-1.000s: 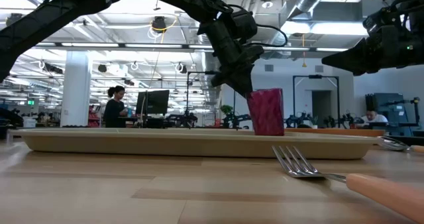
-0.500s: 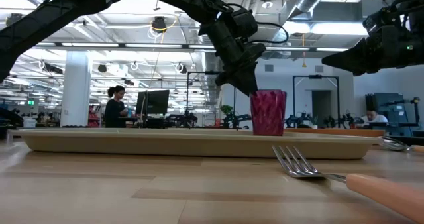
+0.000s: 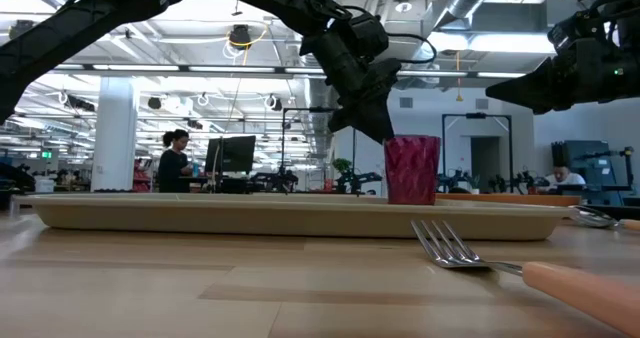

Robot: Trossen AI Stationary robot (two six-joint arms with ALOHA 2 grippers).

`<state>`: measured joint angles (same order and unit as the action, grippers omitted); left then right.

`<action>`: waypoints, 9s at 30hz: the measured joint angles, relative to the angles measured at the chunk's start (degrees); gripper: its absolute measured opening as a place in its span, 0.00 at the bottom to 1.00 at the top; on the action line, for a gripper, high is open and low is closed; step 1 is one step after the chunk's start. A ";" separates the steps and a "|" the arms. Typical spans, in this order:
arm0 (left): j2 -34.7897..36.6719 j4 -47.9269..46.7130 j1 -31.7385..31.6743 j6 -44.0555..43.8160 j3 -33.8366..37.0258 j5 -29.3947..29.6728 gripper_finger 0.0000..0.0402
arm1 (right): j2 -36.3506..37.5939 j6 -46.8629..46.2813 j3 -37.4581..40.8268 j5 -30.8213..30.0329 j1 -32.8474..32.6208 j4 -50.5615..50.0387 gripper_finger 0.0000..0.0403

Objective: Pick and place plate/cup/fork/spoon on tray
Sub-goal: Put the red cup on the gray serving tray, then put the orange spoon on the left side of the gray serving tray

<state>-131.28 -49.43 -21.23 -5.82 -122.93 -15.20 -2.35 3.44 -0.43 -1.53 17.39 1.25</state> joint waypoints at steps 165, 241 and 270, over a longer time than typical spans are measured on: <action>45.67 59.00 46.51 5.70 74.90 75.74 0.64 | -74.66 -22.27 -45.68 -28.75 -25.19 20.80 0.01; 53.75 33.64 41.86 -15.30 73.26 65.99 0.01 | -77.68 -16.44 -45.68 -28.79 -26.51 30.70 0.22; 62.34 33.86 42.33 -44.75 89.85 55.34 0.01 | -77.68 -4.85 -45.68 -9.67 -20.39 24.23 0.05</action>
<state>-68.95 -15.57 21.10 -50.57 -33.08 40.15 -80.03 -1.41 -46.11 -11.21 -3.00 25.48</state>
